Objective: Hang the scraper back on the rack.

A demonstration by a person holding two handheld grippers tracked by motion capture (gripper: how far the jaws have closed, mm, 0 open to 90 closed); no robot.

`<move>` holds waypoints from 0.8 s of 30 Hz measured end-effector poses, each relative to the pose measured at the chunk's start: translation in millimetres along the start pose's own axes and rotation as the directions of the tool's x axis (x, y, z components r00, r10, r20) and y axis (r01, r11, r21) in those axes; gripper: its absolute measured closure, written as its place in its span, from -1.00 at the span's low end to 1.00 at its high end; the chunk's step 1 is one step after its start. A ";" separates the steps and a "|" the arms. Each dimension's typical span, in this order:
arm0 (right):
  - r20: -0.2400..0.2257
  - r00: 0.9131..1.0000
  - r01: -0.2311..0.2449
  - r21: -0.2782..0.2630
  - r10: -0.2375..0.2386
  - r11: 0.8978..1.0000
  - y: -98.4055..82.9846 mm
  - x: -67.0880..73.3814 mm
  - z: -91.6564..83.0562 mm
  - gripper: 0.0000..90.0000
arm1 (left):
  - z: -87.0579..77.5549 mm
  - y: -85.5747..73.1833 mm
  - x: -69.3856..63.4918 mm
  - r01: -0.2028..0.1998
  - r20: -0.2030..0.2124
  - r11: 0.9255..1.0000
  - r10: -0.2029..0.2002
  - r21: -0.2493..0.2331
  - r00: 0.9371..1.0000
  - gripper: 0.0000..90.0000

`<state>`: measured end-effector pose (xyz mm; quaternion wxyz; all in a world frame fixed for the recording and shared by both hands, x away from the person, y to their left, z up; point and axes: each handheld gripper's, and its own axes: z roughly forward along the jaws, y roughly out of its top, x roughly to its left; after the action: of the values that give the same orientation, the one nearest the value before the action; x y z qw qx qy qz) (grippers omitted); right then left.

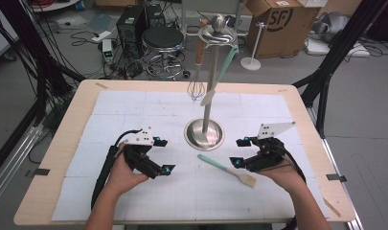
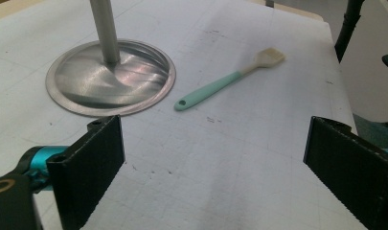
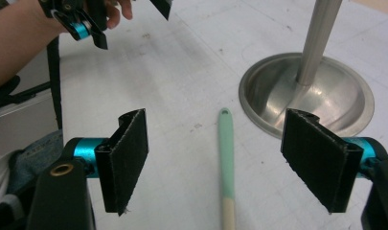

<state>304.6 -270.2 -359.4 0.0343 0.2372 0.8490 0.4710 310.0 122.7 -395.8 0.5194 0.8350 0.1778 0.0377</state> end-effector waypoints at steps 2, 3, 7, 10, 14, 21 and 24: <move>0.019 1.000 0.009 -0.003 -0.009 1.000 -3.1 0.5 1.7 -0.48 | 0.1 0.1 -0.1 -0.002 0.003 1.000 0.002 0.001 1.000 -0.84; 0.020 1.000 0.005 -0.004 -0.005 1.000 -4.8 0.8 2.4 -0.48 | 0.2 0.0 -0.3 -0.001 0.004 1.000 0.001 0.001 1.000 -0.84; 0.039 0.999 -0.001 -0.018 0.002 1.000 -12.9 -0.5 6.4 -0.50 | 0.6 -0.5 -0.8 0.005 0.006 1.000 -0.005 -0.002 1.000 -0.84; 0.049 0.999 -0.013 -0.019 0.014 1.000 -19.4 -1.1 8.8 -0.50 | 0.4 -0.7 -0.6 0.003 0.009 1.000 -0.003 -0.001 1.000 -0.84; 0.054 0.998 -0.019 -0.020 0.020 1.000 -24.4 -2.2 10.1 -0.51 | 1.5 -1.3 -0.6 0.007 0.016 1.000 -0.007 -0.004 1.000 -0.84; 0.075 0.997 -0.032 -0.038 0.034 0.999 -27.0 -3.5 4.1 -0.54 | 2.3 -1.4 -1.6 0.002 0.019 1.000 -0.002 -0.001 1.000 -0.84; 0.080 0.996 -0.032 -0.046 0.036 0.998 -27.3 -3.9 2.4 -0.55 | 2.6 -1.4 -2.0 0.002 0.021 1.000 -0.002 -0.001 1.000 -0.84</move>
<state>298.7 -282.1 -383.6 0.0659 0.2697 0.8320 0.4804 308.4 120.4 -398.0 0.5216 0.8349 0.1732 0.0285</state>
